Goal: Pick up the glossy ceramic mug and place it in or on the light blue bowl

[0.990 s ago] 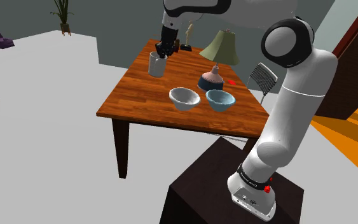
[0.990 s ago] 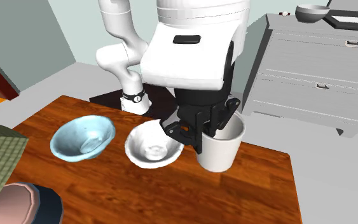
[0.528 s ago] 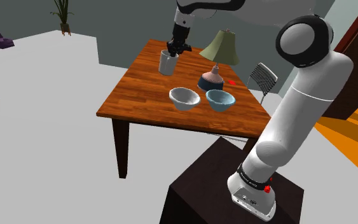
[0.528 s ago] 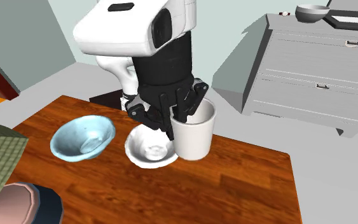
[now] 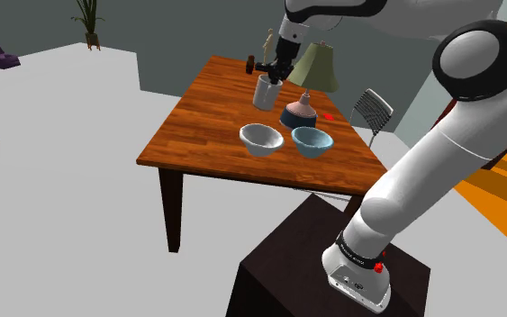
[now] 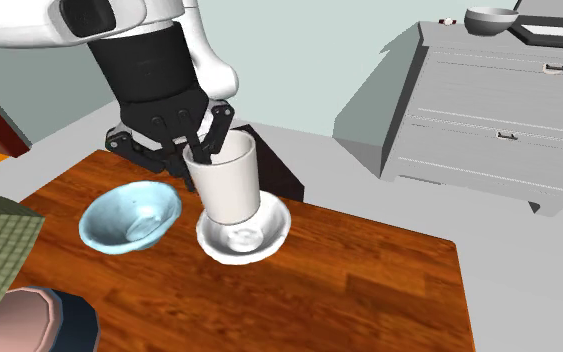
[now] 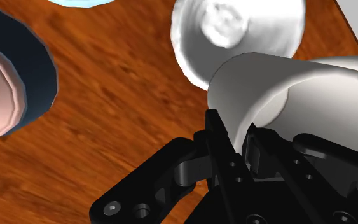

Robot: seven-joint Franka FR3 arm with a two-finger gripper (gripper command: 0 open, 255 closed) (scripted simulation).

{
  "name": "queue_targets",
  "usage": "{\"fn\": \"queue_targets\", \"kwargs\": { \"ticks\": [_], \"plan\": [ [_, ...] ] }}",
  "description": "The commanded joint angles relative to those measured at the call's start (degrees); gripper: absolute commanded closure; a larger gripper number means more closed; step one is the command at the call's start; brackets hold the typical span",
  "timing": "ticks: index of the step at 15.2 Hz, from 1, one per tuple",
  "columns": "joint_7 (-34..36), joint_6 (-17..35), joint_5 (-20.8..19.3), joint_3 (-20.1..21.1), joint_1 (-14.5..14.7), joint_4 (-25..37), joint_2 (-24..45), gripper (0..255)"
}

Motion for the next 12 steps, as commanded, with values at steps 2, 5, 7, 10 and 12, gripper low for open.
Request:
{"fn": "queue_targets", "kwargs": {
  "ticks": [2, 5, 7, 10, 12],
  "plan": [
    [-2.9, -0.1, -0.7, -1.7, -1.4, -3.4, -3.4, 255],
    [-6.0, -0.9, -1.8, -3.7, -2.9, -6.2, -6.9, 255],
    [-8.1, -1.4, -2.5, -5.1, -3.9, -7.7, -8.9, 255],
    [-11.4, -2.5, -3.8, -7.3, -5.5, -9.5, -11.7, 255],
    [-13.6, -3.2, -4.7, -8.8, -6.5, -10.3, -13.3, 255]
  ]
}}
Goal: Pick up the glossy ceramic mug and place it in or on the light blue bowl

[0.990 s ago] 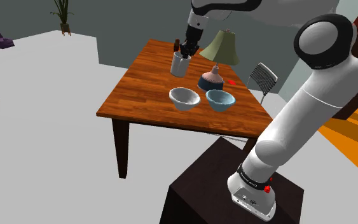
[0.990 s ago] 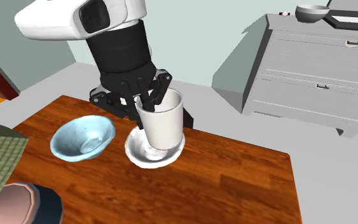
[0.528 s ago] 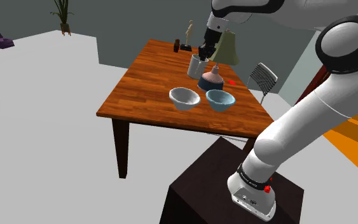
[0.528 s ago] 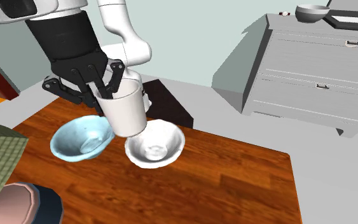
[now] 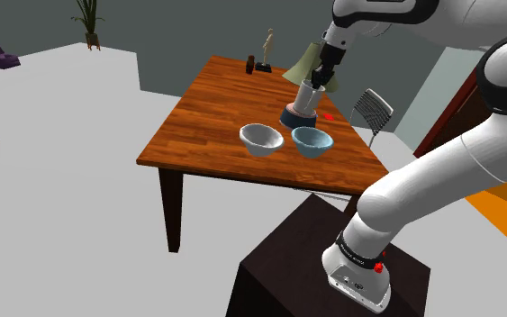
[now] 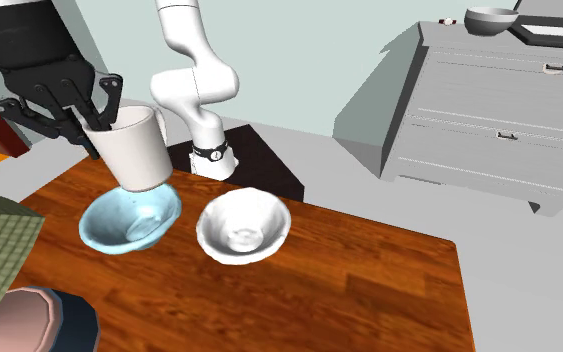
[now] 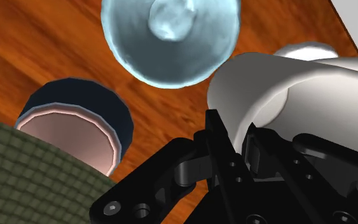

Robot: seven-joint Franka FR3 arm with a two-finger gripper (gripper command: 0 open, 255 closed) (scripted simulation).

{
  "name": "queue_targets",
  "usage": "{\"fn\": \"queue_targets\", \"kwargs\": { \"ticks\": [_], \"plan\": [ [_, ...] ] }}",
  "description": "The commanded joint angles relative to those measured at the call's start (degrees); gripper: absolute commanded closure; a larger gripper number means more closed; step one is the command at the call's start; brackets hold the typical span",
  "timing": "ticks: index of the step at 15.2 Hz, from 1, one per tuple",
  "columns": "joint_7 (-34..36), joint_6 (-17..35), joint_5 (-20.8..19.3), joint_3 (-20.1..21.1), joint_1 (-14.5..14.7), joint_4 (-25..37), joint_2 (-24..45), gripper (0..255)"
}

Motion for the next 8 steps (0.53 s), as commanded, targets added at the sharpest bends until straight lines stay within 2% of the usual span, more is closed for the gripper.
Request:
{"fn": "queue_targets", "kwargs": {
  "ticks": [1, 5, 8],
  "plan": [
    [-2.6, -0.4, -0.9, -1.8, -1.1, -0.8, -1.2, 255],
    [-7.9, -2.2, -3.1, -5.6, -3.4, -1.4, -3.7, 255],
    [-7.9, 0.1, -3.3, -5.7, -3.5, -4.0, -4.0, 255]
  ]
}}
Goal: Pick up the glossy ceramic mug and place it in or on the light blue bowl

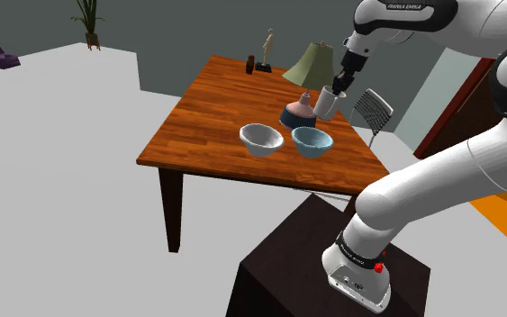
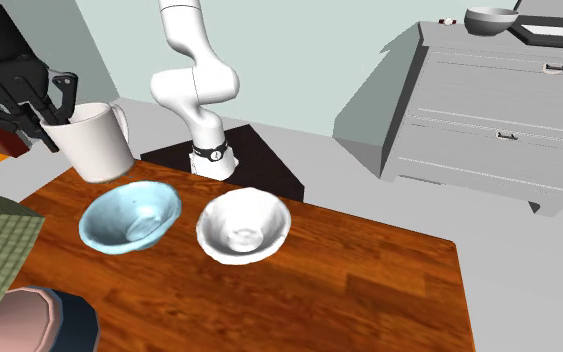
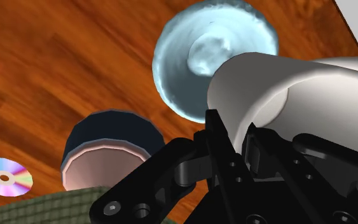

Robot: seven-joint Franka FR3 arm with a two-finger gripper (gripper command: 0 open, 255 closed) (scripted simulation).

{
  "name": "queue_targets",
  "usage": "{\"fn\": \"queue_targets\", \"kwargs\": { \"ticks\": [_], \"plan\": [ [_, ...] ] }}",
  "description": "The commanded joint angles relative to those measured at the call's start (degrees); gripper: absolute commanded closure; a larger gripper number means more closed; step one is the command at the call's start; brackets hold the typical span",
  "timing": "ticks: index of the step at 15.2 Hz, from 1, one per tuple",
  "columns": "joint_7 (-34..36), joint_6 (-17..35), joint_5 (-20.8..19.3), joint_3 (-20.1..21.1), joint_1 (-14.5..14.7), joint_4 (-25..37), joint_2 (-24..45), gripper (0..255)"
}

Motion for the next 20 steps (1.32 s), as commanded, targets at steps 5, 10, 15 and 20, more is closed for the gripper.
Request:
{"fn": "queue_targets", "kwargs": {
  "ticks": [5, 10, 15, 20],
  "plan": [
    [-0.4, 4.5, -0.4, -0.6, -0.3, -4.9, -0.4, 255],
    [-0.6, 8.4, -0.7, -1.1, -0.5, -8.7, -0.3, 255],
    [-0.9, 12.1, -0.9, -1.6, -0.7, -12.0, 0.0, 255],
    [-0.9, 12.1, -0.9, -1.6, -0.7, -12.0, 0.0, 255]
  ]
}}
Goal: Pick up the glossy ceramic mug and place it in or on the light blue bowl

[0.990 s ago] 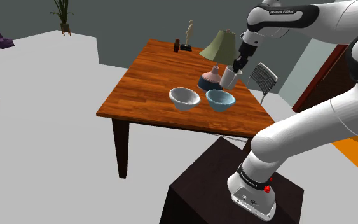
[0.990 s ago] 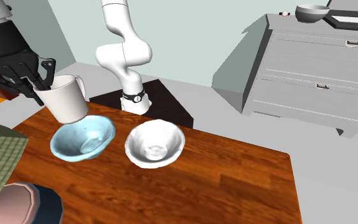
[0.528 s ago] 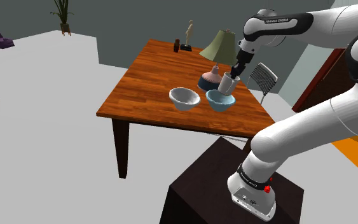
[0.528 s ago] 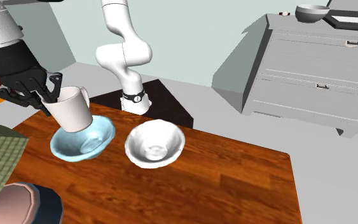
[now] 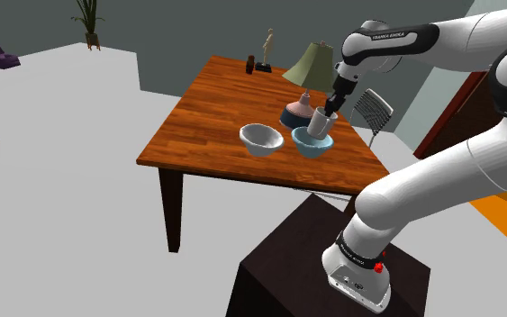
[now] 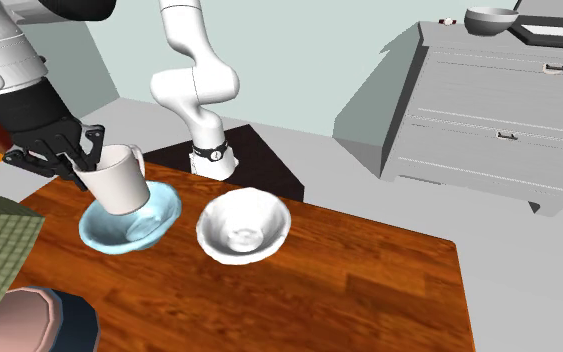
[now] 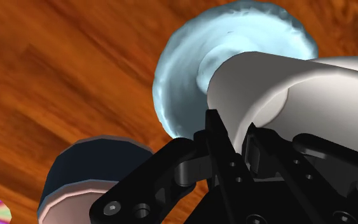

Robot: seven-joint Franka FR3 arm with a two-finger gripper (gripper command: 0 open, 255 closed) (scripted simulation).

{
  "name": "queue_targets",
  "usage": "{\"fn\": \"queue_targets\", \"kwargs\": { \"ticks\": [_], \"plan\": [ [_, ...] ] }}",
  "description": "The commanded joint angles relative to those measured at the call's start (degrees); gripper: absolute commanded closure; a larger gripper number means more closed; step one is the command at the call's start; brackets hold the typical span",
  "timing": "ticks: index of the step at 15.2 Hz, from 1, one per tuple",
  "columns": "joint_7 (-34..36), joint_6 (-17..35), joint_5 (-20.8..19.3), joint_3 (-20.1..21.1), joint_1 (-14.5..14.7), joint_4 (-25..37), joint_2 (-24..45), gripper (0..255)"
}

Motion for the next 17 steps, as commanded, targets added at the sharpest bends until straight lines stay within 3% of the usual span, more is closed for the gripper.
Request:
{"fn": "queue_targets", "kwargs": {
  "ticks": [1, 3, 4, 9, 13, 17],
  "plan": [
    [0.0, 0.0, 0.0, 0.0, 0.0, 0.0, 0.0, 255],
    [0.0, 0.0, 0.0, 0.0, 0.0, 0.0, 0.0, 255],
    [0.0, 0.0, 0.0, 0.0, 0.0, 0.0, 0.0, 0],
    [0.0, 0.0, 0.0, 0.0, 0.0, 0.0, 0.0, 0],
    [0.0, -7.4, 0.2, 0.7, 0.1, 6.7, -0.7, 0],
    [0.0, -7.4, 0.2, 0.7, 0.1, 6.7, -0.7, 0]
  ]
}}
